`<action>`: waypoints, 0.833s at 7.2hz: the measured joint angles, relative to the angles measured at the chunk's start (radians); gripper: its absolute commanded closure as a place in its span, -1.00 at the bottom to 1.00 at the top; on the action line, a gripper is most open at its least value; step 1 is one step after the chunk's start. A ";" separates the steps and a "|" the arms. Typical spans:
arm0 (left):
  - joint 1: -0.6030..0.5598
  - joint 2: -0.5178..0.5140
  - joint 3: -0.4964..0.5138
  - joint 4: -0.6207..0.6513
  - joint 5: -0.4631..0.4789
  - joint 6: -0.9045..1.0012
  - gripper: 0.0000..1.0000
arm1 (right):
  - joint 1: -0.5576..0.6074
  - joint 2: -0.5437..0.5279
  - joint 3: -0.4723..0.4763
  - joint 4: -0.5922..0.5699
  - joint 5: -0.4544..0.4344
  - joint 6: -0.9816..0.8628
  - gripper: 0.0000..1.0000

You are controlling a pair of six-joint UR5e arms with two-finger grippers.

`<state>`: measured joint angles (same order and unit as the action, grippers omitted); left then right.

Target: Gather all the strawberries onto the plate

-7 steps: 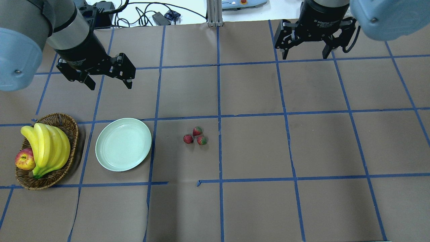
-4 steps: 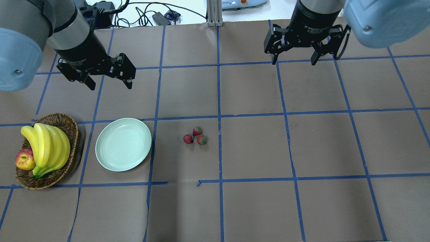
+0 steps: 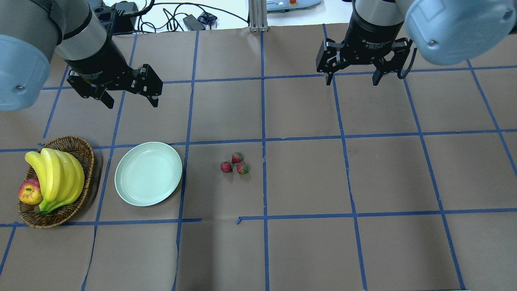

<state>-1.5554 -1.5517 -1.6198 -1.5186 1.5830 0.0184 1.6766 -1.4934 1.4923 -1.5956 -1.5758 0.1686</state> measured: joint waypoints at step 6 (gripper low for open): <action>-0.132 -0.097 -0.195 0.247 -0.021 -0.178 -1.00 | 0.000 0.005 0.000 -0.003 0.002 0.006 -1.00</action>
<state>-1.6875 -1.6488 -1.8148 -1.2714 1.5620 -0.1592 1.6766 -1.4880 1.4920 -1.5983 -1.5739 0.1746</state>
